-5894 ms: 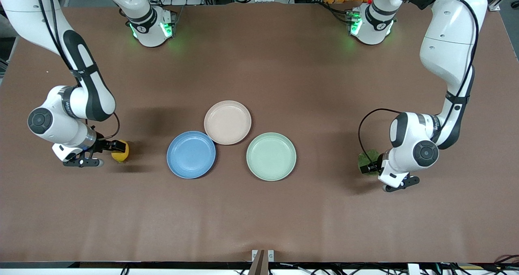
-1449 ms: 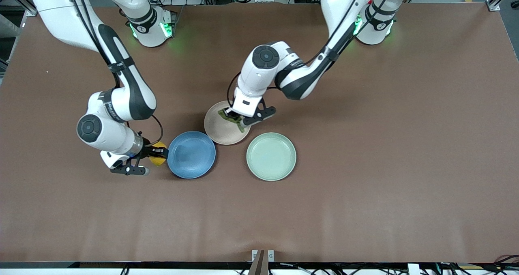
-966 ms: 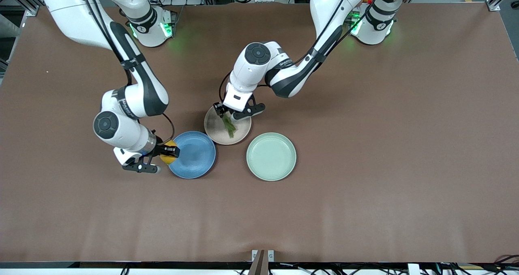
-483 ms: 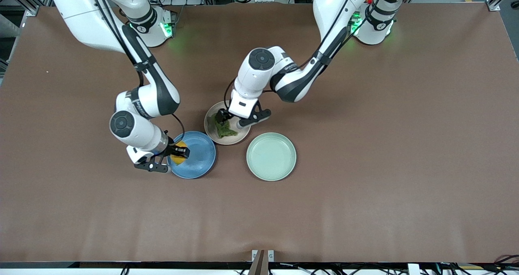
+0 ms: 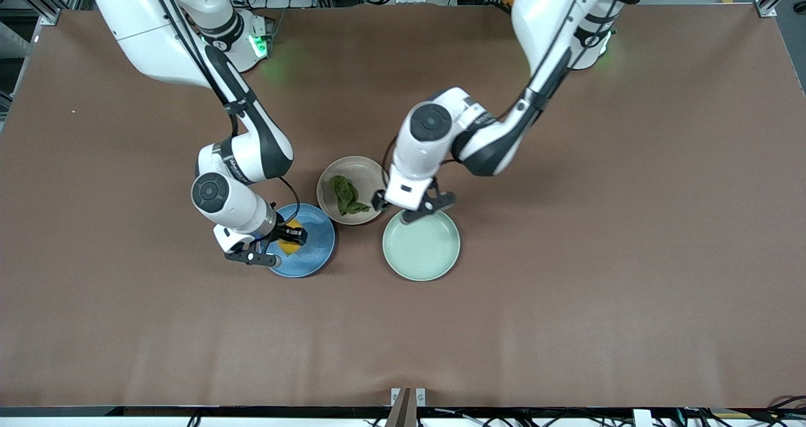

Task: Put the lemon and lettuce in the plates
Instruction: 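Lower the lemon onto the blue plate while the left gripper releases and withdraws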

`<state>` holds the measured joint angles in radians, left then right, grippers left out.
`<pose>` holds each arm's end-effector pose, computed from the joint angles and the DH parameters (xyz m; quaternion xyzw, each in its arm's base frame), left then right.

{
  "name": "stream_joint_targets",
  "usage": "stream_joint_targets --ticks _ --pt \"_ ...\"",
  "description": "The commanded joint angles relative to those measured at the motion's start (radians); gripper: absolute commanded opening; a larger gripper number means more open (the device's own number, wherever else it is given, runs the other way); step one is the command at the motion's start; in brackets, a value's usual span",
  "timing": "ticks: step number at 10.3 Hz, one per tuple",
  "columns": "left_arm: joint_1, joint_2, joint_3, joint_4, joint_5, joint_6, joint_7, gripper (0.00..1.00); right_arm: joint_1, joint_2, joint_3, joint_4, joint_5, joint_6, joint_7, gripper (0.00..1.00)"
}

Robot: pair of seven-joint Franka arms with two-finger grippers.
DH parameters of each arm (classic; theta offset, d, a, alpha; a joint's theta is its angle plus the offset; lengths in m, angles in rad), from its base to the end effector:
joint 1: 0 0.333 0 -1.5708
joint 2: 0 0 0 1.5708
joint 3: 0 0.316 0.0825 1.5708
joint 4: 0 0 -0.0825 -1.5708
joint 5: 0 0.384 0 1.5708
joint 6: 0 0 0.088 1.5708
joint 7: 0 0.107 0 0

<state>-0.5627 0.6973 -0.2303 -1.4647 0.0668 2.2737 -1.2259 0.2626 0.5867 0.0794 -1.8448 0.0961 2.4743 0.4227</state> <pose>0.5364 -0.4967 0.2901 0.9712 0.2247 -0.0035 0.0788 0.6128 0.2144 0.2110 -0.9948 0.0843 -0.0005 0.0566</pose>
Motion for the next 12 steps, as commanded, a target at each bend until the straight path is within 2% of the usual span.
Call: stream_joint_targets --ticks 1,3,6,10,12 --pt "0.094 -0.045 -0.006 -0.02 0.024 -0.107 0.099 1.0 0.026 0.013 -0.012 -0.001 -0.01 0.022 0.019 0.55" --pt "0.2 -0.073 -0.015 -0.022 0.022 -0.15 0.176 1.0 0.026 0.013 -0.012 -0.001 -0.01 0.022 0.019 0.73" --pt "0.277 -0.076 -0.004 -0.026 0.024 -0.187 0.184 1.0 0.023 0.012 -0.012 -0.001 -0.009 0.018 0.021 1.0" --pt "0.411 -0.099 -0.006 -0.026 0.088 -0.261 0.297 1.0 0.011 -0.001 -0.012 0.015 -0.007 0.0 0.016 1.0" --pt "0.443 -0.111 0.002 -0.026 0.106 -0.322 0.374 1.0 0.007 -0.001 -0.012 0.074 -0.006 -0.105 0.018 1.0"
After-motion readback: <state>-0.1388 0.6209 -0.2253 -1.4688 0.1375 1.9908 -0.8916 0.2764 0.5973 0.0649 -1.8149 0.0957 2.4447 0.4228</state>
